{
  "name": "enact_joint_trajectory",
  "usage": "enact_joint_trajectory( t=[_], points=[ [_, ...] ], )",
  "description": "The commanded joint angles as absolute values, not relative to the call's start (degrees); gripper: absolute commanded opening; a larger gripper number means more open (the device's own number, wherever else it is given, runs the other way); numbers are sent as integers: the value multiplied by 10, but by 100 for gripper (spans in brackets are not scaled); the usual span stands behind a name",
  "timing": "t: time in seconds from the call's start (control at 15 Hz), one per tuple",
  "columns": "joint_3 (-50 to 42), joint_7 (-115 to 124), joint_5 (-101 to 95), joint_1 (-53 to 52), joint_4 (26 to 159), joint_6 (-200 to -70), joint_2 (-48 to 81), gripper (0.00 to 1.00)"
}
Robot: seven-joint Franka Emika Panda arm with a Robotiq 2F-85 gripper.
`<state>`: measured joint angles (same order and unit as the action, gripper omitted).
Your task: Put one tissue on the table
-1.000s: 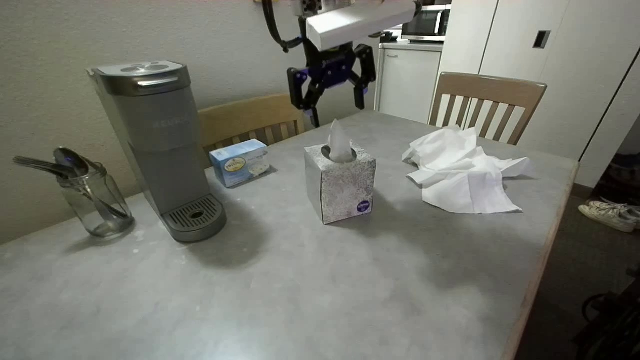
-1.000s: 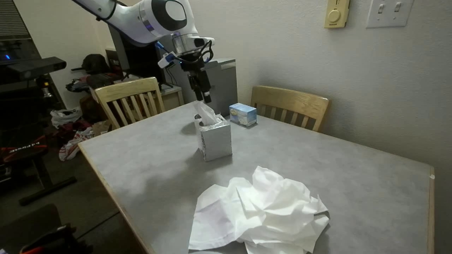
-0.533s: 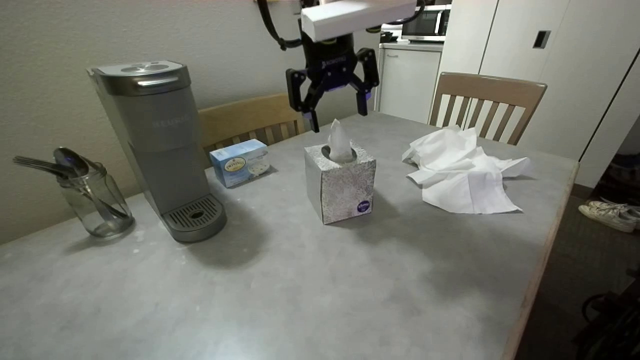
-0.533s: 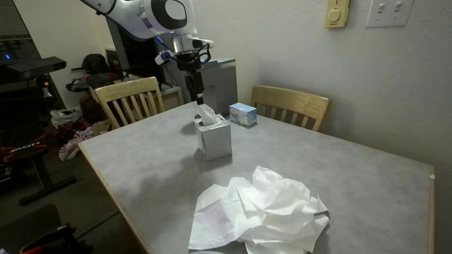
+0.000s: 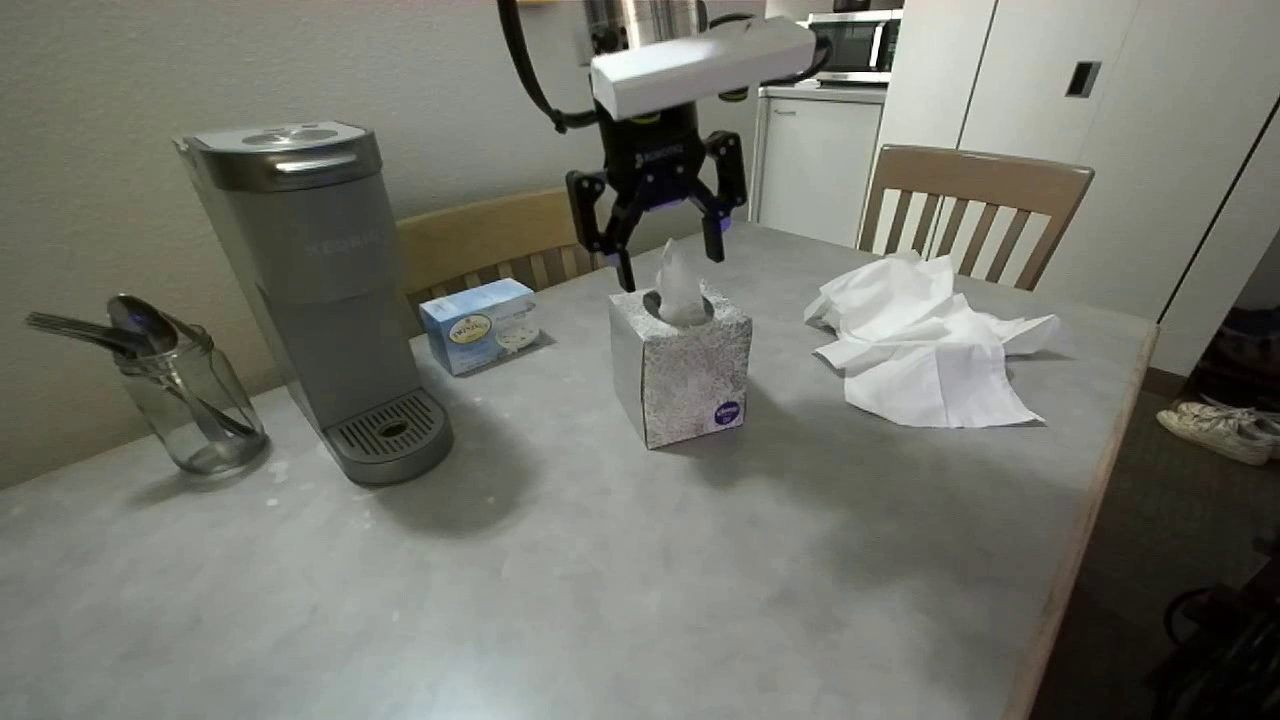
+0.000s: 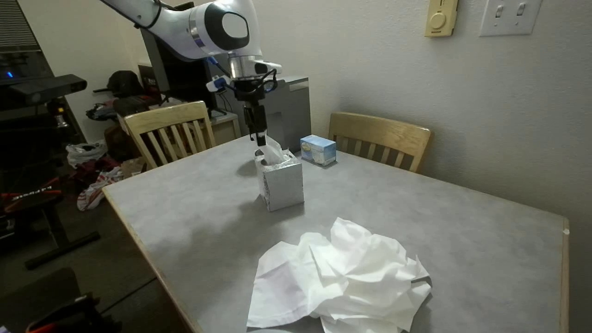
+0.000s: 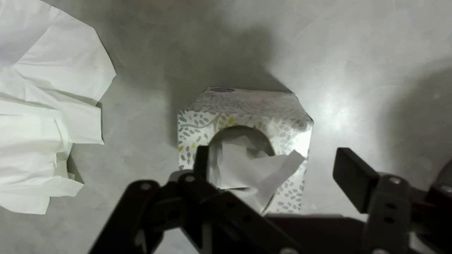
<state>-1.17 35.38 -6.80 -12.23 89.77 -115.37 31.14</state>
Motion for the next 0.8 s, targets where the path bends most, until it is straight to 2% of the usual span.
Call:
enact_joint_trajectory(
  t=[0.0, 0.4, 0.73],
  points=[
    [-10, 341, -58, -116, 879, -1145, 326, 60],
    [-12, 342, -62, -117, 874, -1148, 325, 19],
    [-20, 349, -81, -123, 872, -1146, 312, 7]
  ],
)
